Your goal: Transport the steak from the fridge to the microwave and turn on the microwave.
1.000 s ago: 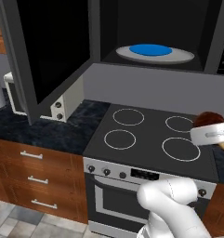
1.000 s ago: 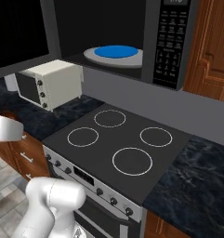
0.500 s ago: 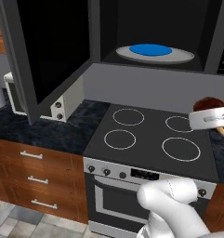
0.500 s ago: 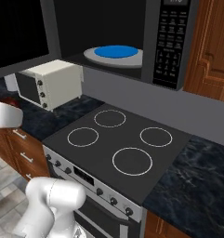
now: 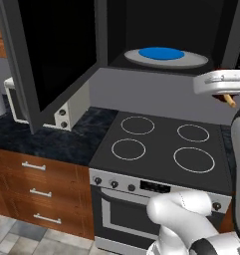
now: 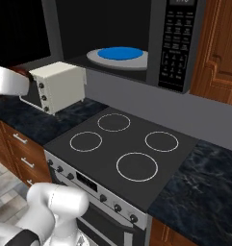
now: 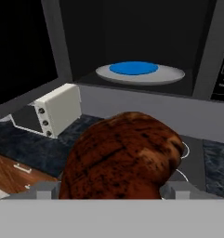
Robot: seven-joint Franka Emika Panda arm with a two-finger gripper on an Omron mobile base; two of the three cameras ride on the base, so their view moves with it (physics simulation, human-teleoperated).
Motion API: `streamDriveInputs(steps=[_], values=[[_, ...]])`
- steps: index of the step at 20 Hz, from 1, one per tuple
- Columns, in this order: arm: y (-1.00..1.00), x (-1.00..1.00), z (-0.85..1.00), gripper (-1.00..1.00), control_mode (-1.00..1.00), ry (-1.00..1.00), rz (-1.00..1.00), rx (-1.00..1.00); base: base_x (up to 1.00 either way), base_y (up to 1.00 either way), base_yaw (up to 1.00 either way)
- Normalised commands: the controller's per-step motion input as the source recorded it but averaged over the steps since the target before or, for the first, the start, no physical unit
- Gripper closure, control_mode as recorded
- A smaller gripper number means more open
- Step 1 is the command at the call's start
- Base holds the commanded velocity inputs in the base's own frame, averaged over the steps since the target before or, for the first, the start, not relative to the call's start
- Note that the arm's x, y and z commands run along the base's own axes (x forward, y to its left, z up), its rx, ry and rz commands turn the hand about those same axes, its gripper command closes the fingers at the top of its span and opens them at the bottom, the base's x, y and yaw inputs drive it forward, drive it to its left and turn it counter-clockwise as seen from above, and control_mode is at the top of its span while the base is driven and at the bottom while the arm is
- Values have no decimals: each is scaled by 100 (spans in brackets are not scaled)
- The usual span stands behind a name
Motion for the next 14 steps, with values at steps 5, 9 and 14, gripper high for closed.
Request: streamDriveInputs(steps=[5, 9, 14], values=[[-19, 67, 34, 100, -100, -1, -7, 0, 0, 0, 0], [-16, 69, 1, 100, -100, 0, 0, 0, 0, 0, 0], [-13, 72, -5, 100, -100, -2, 0, 0, 0, 0, 0]])
